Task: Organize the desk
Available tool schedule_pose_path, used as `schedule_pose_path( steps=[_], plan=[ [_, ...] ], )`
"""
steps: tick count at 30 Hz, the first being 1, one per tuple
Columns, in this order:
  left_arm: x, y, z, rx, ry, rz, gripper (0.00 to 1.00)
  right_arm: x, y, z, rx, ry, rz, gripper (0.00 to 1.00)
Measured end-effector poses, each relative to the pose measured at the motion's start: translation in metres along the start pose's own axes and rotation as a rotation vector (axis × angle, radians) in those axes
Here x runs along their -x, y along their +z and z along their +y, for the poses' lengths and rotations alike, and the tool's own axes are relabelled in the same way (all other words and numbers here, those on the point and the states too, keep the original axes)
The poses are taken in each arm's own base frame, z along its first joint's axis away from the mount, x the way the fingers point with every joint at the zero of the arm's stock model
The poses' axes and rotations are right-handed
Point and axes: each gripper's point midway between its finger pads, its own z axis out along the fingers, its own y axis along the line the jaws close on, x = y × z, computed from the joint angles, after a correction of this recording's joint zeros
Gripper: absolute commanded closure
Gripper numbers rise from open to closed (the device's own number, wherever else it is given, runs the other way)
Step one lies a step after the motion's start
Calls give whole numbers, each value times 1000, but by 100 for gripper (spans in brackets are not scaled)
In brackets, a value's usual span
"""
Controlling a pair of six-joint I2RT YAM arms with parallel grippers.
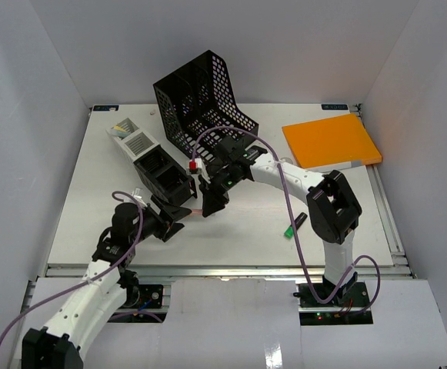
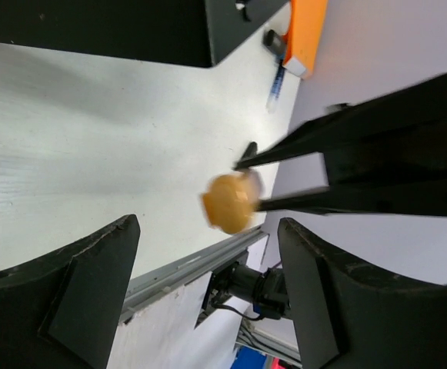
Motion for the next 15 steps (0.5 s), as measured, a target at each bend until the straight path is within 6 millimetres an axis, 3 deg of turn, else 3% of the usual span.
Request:
schedule_pose_path(
  steps=[3, 6, 11, 15],
  plan=[
    [-7, 10, 0, 27, 8, 20, 42, 22, -5, 0, -16, 4, -32, 92],
    [-8, 15, -6, 23, 15, 13, 53, 31, -7, 0, -24, 18, -47, 92],
    [1, 15, -19, 1, 29, -38, 51, 33, -7, -3, -41, 35, -56, 92],
    [11, 14, -33, -26, 44, -82, 42, 27, -6, -1, -40, 51, -52, 92]
  ],
)
